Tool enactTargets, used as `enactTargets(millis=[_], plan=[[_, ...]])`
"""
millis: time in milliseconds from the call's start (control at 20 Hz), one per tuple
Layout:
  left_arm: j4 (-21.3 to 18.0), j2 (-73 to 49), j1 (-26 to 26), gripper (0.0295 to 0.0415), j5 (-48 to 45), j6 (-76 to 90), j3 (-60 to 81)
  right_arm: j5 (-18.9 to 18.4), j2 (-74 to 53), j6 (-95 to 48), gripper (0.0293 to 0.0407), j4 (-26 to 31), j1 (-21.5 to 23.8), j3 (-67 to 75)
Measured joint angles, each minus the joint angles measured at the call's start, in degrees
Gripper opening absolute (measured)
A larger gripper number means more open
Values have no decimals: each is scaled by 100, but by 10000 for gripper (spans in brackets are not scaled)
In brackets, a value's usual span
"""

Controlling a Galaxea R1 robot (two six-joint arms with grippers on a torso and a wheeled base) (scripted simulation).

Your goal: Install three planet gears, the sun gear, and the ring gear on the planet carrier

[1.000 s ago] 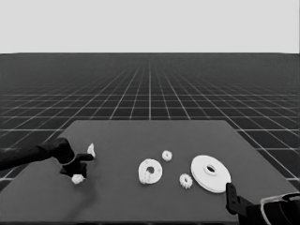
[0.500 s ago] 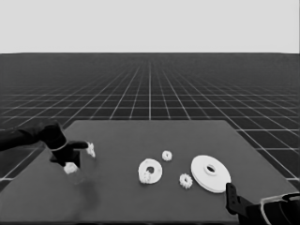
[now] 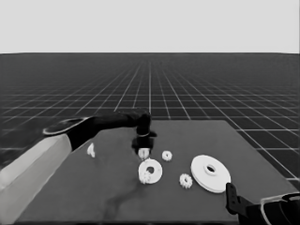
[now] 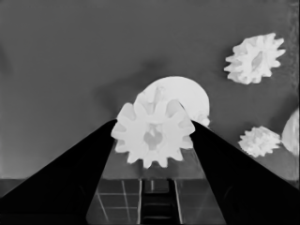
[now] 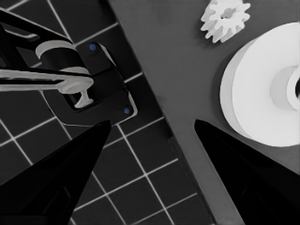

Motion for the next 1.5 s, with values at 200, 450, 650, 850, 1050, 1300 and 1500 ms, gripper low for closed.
enactTargets(millis=[200,450,650,850,1050,1300,1500], plan=[[-25,331,6,311,-41,273,-597,0,0,0,385,0,0,0],[637,582,769,311,-433,664,-1317,0,0,0,385,0,0,0],[676,605,813,311,-467,698,-1384,0,0,0,385,0,0,0],[680,607,823,380,-472,703,-1393,0,0,0,385,0,0,0],[681,607,824,385,-473,703,-1394,0,0,0,385,0,0,0],[250,410,312,385,-162,385,-814,0,0,0,385,0,0,0],[6,378,37,385,-60,318,-694,0,0,0,385,0,0,0]])
